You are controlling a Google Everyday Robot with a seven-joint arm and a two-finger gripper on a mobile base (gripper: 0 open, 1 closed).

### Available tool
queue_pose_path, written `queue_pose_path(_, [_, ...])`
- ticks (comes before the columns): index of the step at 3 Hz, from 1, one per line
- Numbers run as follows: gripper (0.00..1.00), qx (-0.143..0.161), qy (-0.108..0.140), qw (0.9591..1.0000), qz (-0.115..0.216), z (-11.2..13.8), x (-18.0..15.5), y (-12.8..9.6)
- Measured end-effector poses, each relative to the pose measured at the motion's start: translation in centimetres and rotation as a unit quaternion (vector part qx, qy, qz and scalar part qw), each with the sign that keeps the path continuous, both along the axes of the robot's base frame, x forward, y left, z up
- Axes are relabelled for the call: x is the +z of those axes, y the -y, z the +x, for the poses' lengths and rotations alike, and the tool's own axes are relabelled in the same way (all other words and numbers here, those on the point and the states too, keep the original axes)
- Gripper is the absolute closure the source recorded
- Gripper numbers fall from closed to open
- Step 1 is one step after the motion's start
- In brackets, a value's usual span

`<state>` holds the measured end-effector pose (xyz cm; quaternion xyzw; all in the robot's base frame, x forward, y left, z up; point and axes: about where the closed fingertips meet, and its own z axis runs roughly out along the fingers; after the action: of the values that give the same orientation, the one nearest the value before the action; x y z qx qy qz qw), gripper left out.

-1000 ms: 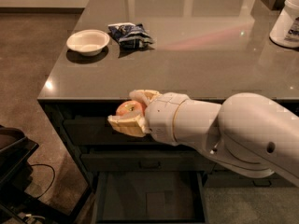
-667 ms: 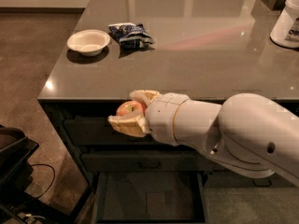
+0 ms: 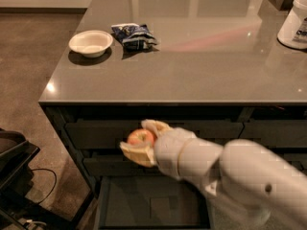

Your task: Place apple into bottom drawer

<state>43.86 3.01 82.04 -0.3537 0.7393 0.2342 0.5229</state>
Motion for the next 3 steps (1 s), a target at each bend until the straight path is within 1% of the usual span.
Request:
queue_pose_path(1, [1.00,-0.036,-0.012,0.9993,-0.006,-3.0,-7.6,1.5])
queue_pose_path(2, [1.00,-0.021,0.000,0.9997,-0.016,-6.4,-12.1,-1.4])
queue_pose_path(3, [1.00,-0.027,-0.015,0.9995,0.005,-6.1,-16.0,-3.1])
